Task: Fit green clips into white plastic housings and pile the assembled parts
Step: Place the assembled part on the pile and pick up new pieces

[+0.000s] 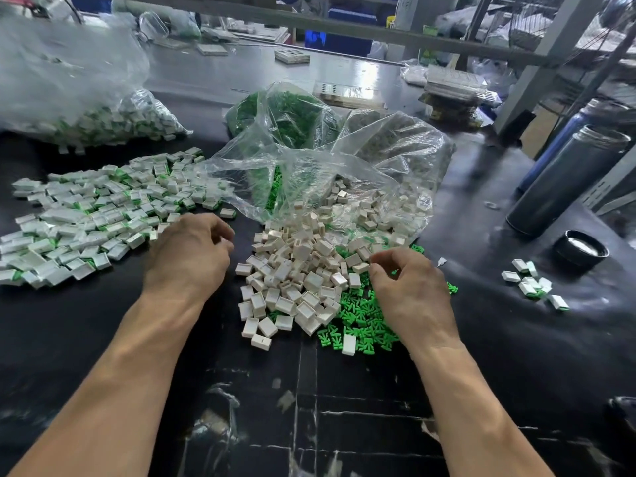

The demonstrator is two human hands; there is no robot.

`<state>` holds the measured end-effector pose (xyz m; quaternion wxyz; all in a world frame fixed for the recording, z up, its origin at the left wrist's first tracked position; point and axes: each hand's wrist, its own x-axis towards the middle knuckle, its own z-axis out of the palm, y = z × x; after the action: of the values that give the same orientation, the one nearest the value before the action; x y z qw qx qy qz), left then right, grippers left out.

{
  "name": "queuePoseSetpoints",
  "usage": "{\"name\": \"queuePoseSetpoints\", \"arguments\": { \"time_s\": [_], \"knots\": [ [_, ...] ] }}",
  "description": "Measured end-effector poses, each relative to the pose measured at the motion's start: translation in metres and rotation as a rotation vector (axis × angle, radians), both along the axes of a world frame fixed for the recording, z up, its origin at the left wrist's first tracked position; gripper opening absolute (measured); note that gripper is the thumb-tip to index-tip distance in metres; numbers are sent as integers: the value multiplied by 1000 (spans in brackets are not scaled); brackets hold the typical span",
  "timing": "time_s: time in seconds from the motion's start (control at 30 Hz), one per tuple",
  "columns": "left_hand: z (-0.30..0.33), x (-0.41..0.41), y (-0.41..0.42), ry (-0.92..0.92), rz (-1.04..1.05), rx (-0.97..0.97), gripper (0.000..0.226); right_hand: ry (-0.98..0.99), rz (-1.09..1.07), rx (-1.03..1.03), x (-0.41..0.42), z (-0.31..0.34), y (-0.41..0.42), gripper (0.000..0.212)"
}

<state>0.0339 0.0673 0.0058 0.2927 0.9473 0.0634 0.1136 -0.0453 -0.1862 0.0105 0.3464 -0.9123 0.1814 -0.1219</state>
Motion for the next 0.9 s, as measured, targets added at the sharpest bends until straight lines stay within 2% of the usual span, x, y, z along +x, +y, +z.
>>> {"name": "queuePoseSetpoints", "arguments": {
  "time_s": [0.1, 0.2, 0.33, 0.47, 0.6, 0.9],
  "knots": [
    [2, -3, -1, 212, -93, -76, 16, 120, -2, -85, -1, 7, -8, 10],
    [0, -5, -4, 296, -139, -84, 15, 195, 20, -100, -2, 10, -11, 9],
    [1, -3, -6, 293, -119, -37, 19, 228, 40, -97, -1, 10, -9, 10],
    [0, -5, -8, 271, -103, -10, 14, 225, 45, -136, 0, 7, -5, 17],
    [-1, -7, -12, 243, -152, -115, 15, 244, 54, -184, 1, 3, -1, 25],
    [0, -12, -18, 179, -206, -253, 11, 241, 54, -218, 3, 2, 0, 20]
  ]
}}
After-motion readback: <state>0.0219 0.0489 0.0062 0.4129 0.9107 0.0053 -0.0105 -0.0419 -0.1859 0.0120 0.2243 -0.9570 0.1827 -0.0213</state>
